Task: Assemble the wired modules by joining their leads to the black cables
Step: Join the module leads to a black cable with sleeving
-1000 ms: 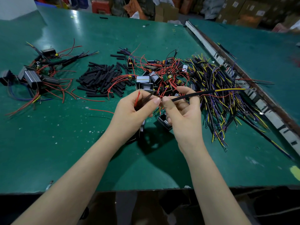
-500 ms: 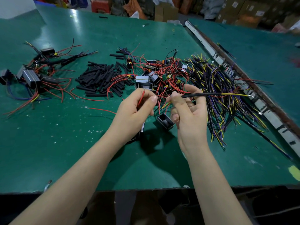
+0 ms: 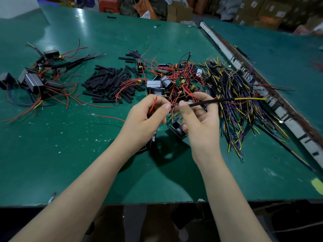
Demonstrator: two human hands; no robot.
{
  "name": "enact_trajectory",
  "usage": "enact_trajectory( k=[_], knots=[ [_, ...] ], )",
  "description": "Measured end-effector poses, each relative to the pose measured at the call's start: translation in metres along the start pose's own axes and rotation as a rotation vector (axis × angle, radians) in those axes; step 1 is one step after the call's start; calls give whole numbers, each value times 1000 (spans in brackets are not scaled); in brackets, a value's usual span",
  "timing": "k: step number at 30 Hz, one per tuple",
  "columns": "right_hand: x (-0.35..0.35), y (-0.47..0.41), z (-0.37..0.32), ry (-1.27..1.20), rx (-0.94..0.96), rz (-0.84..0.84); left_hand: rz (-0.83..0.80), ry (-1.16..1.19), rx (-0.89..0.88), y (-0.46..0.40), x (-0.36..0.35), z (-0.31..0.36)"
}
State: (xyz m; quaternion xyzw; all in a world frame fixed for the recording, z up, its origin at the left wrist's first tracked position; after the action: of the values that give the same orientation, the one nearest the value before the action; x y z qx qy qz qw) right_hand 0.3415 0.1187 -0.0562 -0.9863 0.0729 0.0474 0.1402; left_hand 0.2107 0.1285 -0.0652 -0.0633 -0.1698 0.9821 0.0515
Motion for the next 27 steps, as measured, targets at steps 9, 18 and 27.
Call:
enact_trajectory(
  k=[9, 18, 27],
  knots=[
    [-1, 0, 2, -5, -1, 0, -6, -18, -32, 1, -1, 4],
    [-2, 0, 3, 13, 19, -30, 50, 19, 11, 1, -2, 6],
    [-5, 2, 2, 15, 25, -69, 98, 117, 131, 1, 0, 12]
  ],
)
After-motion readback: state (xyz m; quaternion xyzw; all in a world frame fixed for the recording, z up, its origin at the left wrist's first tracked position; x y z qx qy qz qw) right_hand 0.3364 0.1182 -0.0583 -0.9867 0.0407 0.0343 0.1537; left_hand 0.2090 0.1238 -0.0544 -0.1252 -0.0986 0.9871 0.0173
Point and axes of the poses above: each hand's wrist, its own y-axis away from the middle knuckle, its own x-axis out of the back of the hand, z = x × y, the point moved 1 cm from there along -y, towards the middle knuckle, and after that the axes turned 9 degrees about y, right-handed, at the moved point
